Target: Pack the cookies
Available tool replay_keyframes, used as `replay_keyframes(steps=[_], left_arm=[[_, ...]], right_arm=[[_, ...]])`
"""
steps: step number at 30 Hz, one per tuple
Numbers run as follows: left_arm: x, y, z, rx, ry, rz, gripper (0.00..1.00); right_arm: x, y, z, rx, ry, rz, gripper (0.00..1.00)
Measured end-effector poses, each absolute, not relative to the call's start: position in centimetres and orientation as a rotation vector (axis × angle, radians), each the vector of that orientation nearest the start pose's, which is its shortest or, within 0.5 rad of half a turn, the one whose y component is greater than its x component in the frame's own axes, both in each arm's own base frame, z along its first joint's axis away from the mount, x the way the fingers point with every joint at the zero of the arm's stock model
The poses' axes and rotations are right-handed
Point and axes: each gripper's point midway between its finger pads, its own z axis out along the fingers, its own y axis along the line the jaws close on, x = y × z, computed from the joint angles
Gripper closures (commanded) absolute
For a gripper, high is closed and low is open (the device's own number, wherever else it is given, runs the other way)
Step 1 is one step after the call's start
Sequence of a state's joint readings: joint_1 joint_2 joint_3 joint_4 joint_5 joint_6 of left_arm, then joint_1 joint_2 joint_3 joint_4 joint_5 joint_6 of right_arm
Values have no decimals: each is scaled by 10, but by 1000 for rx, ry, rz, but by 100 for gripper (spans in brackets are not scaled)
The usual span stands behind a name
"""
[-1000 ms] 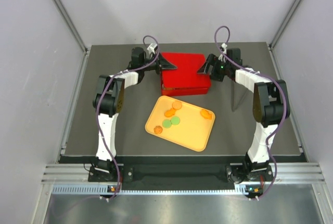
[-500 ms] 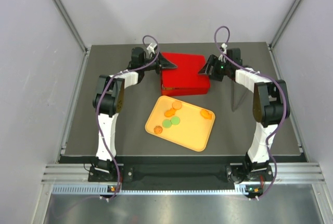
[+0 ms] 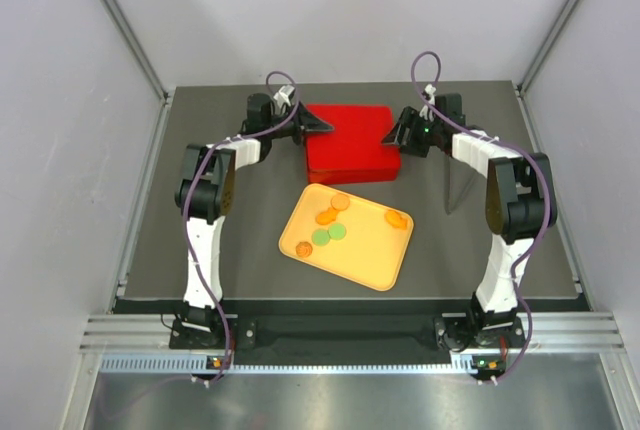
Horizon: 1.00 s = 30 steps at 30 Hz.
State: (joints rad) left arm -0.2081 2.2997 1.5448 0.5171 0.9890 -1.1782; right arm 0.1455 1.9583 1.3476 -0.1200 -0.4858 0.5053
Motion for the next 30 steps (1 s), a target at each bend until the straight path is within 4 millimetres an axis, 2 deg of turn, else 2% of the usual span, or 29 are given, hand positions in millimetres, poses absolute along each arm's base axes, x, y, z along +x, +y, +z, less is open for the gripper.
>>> replay_keyframes(steps=[5,11,14,17,30], left_arm=[[502,-270,135,-193,2122,-1779,59],[505,-262,129,-209,2137,-1752,57],[505,-262,125,-219,2152,-1740,55],[504,-261,121,-219,2167,-1725,48],[506,-252,127,-233,2185,-1642,45]], right_arm=[[475,170,90,160,2359,877,34],[473,169,78,172,2388,867,34],[473,170,78,172,2390,867,34],[473,169,77,166,2390,864,34],[470,173,76,157,2399,866,34]])
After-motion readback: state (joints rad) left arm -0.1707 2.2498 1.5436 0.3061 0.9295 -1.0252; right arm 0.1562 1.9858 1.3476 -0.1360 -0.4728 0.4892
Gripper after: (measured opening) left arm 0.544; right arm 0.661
